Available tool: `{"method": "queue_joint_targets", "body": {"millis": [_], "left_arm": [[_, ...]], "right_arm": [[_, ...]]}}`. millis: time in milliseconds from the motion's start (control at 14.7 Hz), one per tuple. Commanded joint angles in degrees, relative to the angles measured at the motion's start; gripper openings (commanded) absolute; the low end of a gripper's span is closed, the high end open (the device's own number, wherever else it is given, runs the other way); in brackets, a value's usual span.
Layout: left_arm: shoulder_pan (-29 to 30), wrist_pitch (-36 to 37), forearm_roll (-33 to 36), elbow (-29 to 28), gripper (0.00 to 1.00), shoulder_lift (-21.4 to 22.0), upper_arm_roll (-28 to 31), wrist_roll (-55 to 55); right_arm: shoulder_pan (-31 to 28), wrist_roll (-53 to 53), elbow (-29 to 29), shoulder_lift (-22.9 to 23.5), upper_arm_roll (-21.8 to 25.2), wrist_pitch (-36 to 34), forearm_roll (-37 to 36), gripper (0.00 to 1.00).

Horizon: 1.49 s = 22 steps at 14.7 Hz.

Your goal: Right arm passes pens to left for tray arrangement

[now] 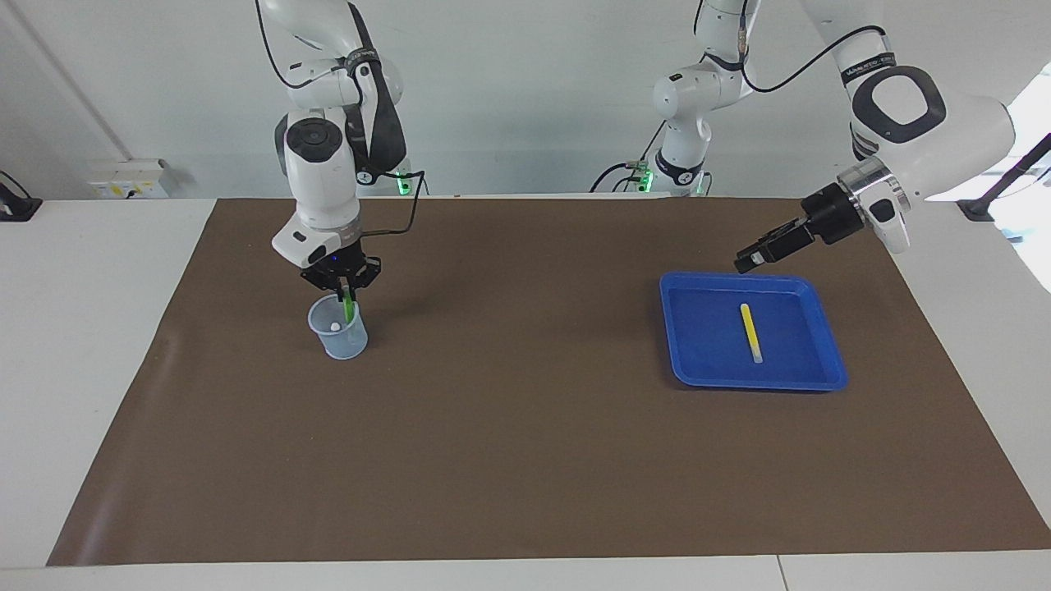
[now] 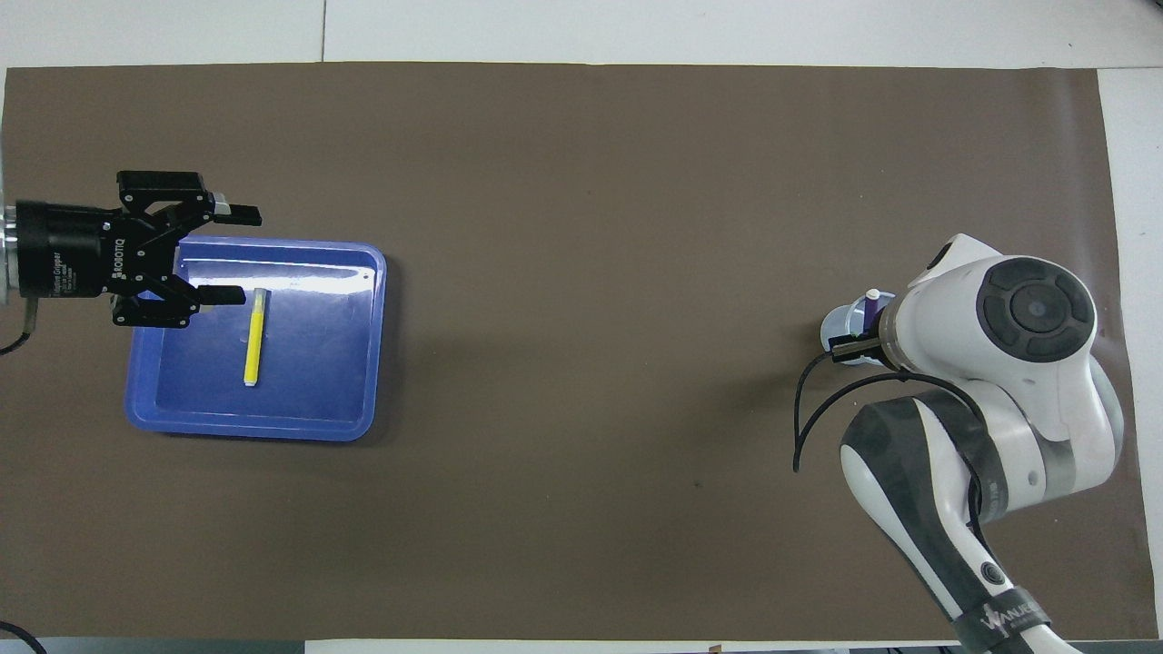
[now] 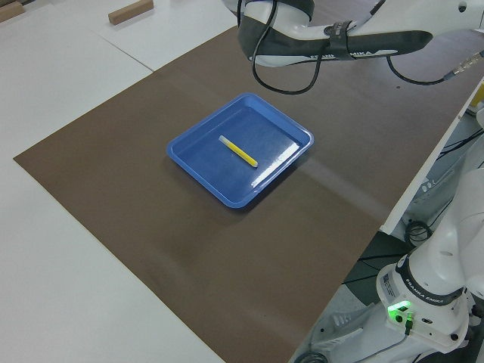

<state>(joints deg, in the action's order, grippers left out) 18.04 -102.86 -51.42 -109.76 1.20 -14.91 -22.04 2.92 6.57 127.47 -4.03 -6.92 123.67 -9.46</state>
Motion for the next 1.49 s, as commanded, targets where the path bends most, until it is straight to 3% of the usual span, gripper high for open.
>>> {"method": "queue_joint_targets", "body": {"millis": [0,475,747,950,1086,1425], "left_arm": [[0.4,-1.4,-1.6,-2.9,1.0,2.5,0.1,0.0],[0.0,-2.4,-2.4,-4.0,1.0,3.0,0.1,-0.7],[0.2,-2.3,-7.2,-4.9,1.0,3.4,0.0,-3.5],[0.1,-2.3,-11.0,-5.5,1.0,3.2,0.0,-7.9],[-0.1,-1.9,-14.8,-7.4,1.0,3.4,0.0,-8.6],[-1.5,-2.1,-19.3,-9.8,1.0,4.4,-0.2,-13.3]], "right_arm": [[-0.5,-1.1,-2.0,-1.3,-0.2,-2.8,-1.2,0.0],[-0.5,-2.2,-12.9,-5.5,0.4,-19.6,0.1,0.0],[-0.5,-1.7,-19.7,-5.4,1.2,-25.8,8.2,0.0],[-1.0,-0.3,-20.2,-5.1,1.1,-25.1,18.6,0.0],[-1.8,8.0,-20.2,-5.0,0.2,-24.1,26.5,0.0],[-3.3,25.8,-20.0,-4.9,-9.9,-12.7,43.1,0.0]]}}
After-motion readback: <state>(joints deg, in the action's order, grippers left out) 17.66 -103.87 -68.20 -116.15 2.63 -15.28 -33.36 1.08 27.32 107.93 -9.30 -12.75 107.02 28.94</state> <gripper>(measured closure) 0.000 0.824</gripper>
